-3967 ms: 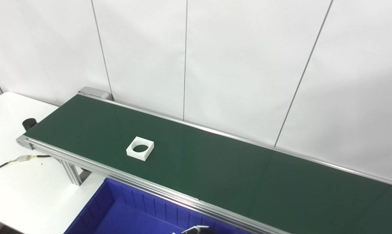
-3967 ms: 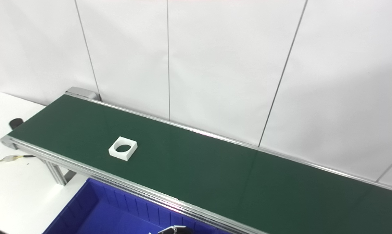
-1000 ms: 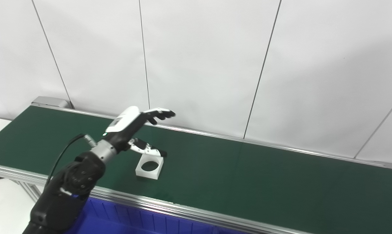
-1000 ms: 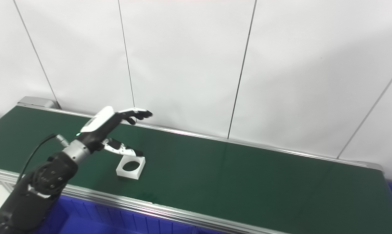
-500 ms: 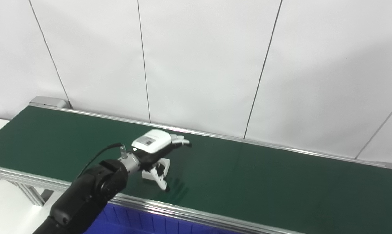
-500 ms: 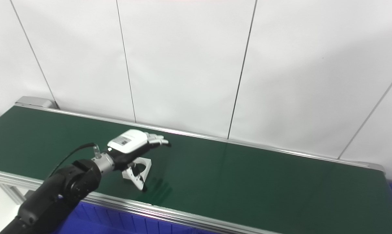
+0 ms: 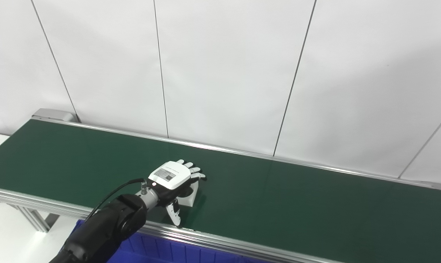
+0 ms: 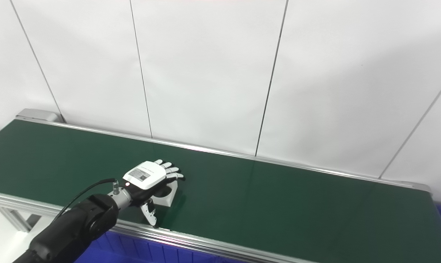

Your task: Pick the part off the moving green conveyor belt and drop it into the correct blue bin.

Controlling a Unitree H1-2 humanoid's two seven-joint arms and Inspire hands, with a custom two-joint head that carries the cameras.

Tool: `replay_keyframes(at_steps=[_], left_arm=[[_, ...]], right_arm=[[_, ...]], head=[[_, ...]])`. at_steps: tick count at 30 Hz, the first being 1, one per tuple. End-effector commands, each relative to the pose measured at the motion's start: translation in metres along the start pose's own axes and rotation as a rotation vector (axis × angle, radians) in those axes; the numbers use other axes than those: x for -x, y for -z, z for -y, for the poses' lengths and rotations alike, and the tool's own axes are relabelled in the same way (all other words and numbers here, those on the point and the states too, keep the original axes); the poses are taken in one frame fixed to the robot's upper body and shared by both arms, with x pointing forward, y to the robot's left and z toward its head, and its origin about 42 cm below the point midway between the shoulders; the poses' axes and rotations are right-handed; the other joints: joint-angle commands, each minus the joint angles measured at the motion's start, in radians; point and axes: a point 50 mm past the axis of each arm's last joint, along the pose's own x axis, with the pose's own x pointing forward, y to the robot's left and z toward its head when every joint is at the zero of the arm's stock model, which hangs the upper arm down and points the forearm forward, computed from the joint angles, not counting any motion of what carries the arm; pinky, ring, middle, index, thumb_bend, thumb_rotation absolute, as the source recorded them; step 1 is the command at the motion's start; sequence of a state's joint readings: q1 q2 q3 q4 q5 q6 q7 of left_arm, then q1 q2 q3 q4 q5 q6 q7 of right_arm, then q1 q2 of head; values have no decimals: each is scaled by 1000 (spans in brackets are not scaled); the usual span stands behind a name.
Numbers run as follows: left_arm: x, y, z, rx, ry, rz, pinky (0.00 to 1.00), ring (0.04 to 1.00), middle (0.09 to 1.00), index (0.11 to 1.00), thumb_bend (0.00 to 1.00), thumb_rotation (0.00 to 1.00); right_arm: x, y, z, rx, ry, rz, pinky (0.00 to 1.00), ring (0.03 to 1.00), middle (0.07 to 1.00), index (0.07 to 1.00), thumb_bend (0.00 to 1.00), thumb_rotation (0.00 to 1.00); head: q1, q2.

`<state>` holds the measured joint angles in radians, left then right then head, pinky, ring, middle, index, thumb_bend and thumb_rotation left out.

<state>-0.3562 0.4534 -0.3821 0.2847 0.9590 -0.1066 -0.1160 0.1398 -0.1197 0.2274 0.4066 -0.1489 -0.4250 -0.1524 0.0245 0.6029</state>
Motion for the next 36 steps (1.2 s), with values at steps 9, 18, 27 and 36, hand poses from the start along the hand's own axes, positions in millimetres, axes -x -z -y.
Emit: replay_keyframes(at_steps=[9,18,27,36], left_arm=[[-18,15,-6,57,-171,-28,979,914,870,825,914,58],[-38,9,0,337,-178,-44,736,795,799,775,856,1],[-58,3,21,508,-85,-95,567,423,505,542,502,0],[-74,0,33,545,150,-123,346,378,517,559,489,0]], right_arm=[[-1,-14,3,-16,11,82,665,741,796,806,680,53],[2,-15,2,-15,32,85,660,734,789,799,693,41],[7,-18,3,-35,39,86,673,750,802,803,686,1],[9,-17,4,-34,44,81,677,752,804,806,685,10]], head=[[-8,1],[-22,7],[-32,16],[-37,25]])
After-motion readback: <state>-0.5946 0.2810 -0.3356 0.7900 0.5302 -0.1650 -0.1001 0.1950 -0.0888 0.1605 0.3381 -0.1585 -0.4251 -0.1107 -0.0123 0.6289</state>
